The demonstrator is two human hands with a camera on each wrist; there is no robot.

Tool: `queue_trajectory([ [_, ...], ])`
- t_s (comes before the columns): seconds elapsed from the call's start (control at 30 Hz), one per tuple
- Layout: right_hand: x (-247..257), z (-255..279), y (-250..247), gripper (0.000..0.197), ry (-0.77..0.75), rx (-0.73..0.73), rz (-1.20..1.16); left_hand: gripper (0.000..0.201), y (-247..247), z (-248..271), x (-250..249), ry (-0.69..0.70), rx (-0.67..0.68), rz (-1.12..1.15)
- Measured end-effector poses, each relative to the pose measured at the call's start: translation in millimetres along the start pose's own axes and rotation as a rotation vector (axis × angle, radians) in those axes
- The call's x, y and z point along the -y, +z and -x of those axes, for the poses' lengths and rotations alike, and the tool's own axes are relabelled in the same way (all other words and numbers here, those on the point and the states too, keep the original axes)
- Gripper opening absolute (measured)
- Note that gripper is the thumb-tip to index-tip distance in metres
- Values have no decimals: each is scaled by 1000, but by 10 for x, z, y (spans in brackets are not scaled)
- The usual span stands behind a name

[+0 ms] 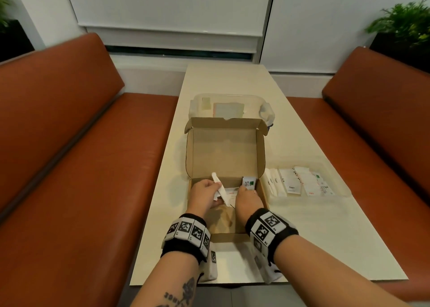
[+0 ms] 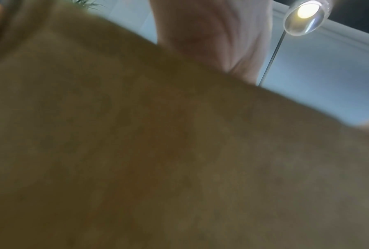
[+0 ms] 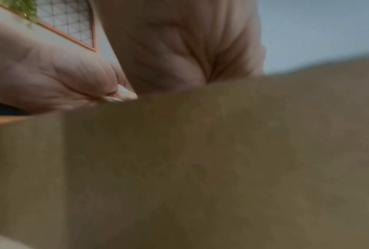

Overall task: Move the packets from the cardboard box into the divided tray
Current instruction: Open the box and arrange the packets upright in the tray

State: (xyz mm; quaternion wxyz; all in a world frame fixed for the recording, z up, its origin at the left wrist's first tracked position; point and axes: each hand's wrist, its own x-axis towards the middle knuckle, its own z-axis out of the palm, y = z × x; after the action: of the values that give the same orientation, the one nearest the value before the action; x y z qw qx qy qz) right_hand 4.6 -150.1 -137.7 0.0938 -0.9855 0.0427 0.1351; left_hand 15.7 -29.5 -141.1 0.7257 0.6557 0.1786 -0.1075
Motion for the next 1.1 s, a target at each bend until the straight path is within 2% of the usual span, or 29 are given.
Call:
queue_trajectory([
  [0.27, -93, 13, 14, 31, -59, -61, 30, 19, 17, 70, 14, 10, 4, 63],
  [0.43, -173, 6, -25, 36, -75, -55, -33, 16, 51, 62, 30, 45, -29, 63],
  [0.5, -186, 4, -56, 30, -53, -85, -93, 15, 64, 64, 47, 56, -43, 13],
  [0.6, -217, -9, -187, 11, -1, -135, -316, 25, 98, 85, 44, 73, -52, -81],
  [0.7, -279, 4, -408, 19, 7, -73, -814, 37, 162, 131, 1, 76, -17, -68],
  [0.83, -367, 74, -643, 19, -76, 73, -1238, 30, 290, 170, -140, 17, 89, 60],
  [0.97, -466, 61, -673, 17, -107, 199, -1326, 20, 384, 188, -220, -17, 164, 249],
  [1.03, -515, 44, -668, 25, -102, 191, -1326, 28, 445, 182, -224, 17, 192, 144],
  [1.1, -562, 43, -673, 28, -87, 179, -1335, 27, 517, 159, -222, 55, 153, 84],
])
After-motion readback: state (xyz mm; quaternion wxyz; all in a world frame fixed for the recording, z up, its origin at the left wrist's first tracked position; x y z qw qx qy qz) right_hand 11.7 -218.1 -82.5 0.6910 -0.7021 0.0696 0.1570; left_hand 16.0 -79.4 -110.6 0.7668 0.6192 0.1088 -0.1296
